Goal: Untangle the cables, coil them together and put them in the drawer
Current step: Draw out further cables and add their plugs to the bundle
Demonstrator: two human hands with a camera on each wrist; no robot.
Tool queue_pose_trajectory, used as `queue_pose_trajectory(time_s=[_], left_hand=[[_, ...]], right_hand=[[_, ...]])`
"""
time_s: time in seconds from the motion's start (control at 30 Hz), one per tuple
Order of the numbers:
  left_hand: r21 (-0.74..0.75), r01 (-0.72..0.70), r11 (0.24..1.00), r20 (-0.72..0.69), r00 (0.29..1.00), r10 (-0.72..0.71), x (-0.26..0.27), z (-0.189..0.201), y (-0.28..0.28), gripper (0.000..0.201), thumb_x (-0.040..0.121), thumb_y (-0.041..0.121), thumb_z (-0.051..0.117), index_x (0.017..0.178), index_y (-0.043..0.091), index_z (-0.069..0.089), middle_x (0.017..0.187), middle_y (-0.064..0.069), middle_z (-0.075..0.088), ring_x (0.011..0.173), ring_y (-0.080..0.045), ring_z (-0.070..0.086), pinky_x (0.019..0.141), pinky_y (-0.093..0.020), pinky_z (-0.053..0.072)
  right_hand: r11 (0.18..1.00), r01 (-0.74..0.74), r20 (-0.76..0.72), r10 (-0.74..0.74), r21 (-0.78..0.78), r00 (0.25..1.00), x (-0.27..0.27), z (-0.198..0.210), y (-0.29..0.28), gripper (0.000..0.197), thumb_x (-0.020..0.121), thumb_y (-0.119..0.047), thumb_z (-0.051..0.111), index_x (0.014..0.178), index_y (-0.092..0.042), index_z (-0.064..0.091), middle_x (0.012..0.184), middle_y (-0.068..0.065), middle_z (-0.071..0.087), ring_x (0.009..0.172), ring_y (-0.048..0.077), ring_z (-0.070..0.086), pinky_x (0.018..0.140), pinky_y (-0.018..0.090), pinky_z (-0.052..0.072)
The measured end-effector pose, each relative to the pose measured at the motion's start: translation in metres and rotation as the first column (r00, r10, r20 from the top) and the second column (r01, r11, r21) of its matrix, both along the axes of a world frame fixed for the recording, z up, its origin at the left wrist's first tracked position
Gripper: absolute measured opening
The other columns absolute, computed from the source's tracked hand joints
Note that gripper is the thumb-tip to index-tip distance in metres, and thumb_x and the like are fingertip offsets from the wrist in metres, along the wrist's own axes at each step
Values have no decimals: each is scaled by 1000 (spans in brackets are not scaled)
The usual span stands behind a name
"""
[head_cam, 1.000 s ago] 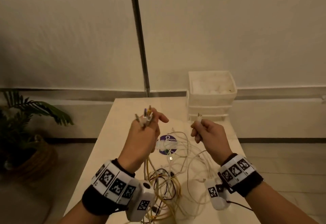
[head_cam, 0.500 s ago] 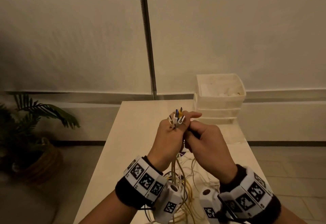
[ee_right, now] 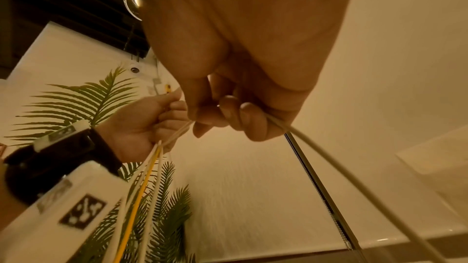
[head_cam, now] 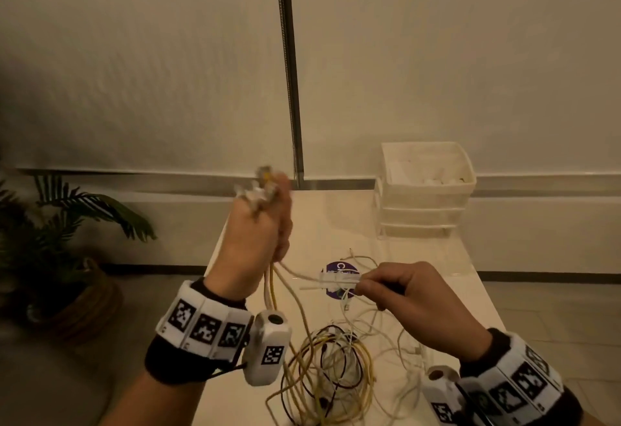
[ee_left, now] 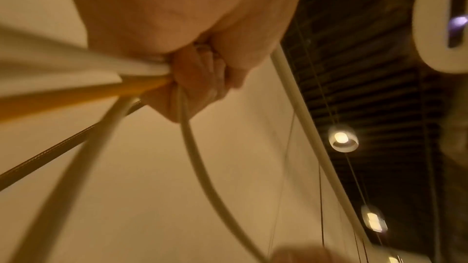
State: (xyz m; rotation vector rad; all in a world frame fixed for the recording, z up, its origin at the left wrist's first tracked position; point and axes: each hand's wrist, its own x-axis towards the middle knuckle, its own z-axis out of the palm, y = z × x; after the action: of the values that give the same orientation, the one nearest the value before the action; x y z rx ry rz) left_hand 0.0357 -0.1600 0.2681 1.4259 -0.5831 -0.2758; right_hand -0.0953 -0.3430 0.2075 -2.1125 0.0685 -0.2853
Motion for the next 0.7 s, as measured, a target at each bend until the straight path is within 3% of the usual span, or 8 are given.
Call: queue_pose_trajectory(time_s=[0.1, 0.17, 0.23, 0.33, 0.43, 0.53, 0.6, 0.7], left_hand=[[386, 47, 921, 312, 933, -178, -17, -21, -11, 10, 90, 18, 67, 82, 23, 71, 73, 9, 71, 64, -3, 64, 59, -26, 52], [569, 63, 820, 383, 862, -332, -26, -36, -16, 13, 84, 17, 59, 84, 20, 72, 77, 5, 72, 69, -12, 64, 68, -41, 51], [578, 109, 809, 361, 855, -373, -27, -43, -16, 17, 82, 13, 54, 82, 16, 71, 65, 7, 66, 58, -15, 54, 59, -45, 45], [607, 171, 776, 302, 854, -424, -24, -41, -13, 23, 88, 8, 62, 73, 24, 69, 52, 15, 57, 50, -4, 44, 53, -27, 34], [680, 146, 719, 335, 810, -482, -22, -39, -5, 19, 87, 15, 64, 70, 13, 71, 58, -3, 63, 51, -12, 48, 54, -35, 39], [667, 12, 745, 422, 818, -391, -9, -33, 8, 19, 86, 16, 61, 71, 11, 70, 60, -3, 65, 54, -20, 54, 55, -40, 45], [602, -129, 788, 470, 855, -219, 5, -26, 20, 18, 86, 12, 58, 73, 9, 70, 60, -1, 65, 53, -13, 55, 53, -31, 45], [536, -340, 772, 496, 867, 37, 18, -21, 36, 17, 90, 4, 59, 76, 1, 68, 53, 2, 55, 46, -5, 42, 44, -19, 28]], right_hand=[[1000, 8, 42, -7, -30, 999, -1, 5, 0, 12, 88, -22, 67, 82, -20, 77, 64, -17, 65, 60, 4, 59, 58, 13, 40], [999, 10, 69, -8, -31, 998, -2, 12, 0, 12, 89, -25, 66, 83, -22, 77, 64, -16, 65, 59, 9, 57, 56, 22, 42], [1000, 0, 77, 2, -18, 997, -4, 16, -2, 20, 85, -39, 64, 83, -23, 77, 66, -11, 66, 60, 15, 58, 58, 31, 44], [999, 0, 35, 2, -35, 999, -6, 14, -7, 13, 86, -31, 67, 79, -26, 77, 67, -11, 67, 61, 14, 59, 61, 33, 48], [1000, -9, -14, 8, -24, 1000, -10, 11, -10, 8, 84, -23, 71, 79, -25, 78, 68, -12, 69, 63, 7, 62, 62, 25, 51], [1000, 6, -19, -6, -15, 1000, -13, 11, -16, 9, 85, -25, 70, 83, -23, 78, 70, -5, 71, 63, 8, 63, 64, 26, 52], [998, 58, -18, -58, -4, 998, -15, 12, -23, 11, 87, -24, 68, 83, -22, 78, 67, -3, 70, 59, 5, 60, 59, 20, 48], [995, 101, -50, -101, 5, 994, -18, 11, -29, 15, 89, -21, 65, 81, -22, 78, 64, 3, 67, 54, 0, 53, 54, 13, 41]])
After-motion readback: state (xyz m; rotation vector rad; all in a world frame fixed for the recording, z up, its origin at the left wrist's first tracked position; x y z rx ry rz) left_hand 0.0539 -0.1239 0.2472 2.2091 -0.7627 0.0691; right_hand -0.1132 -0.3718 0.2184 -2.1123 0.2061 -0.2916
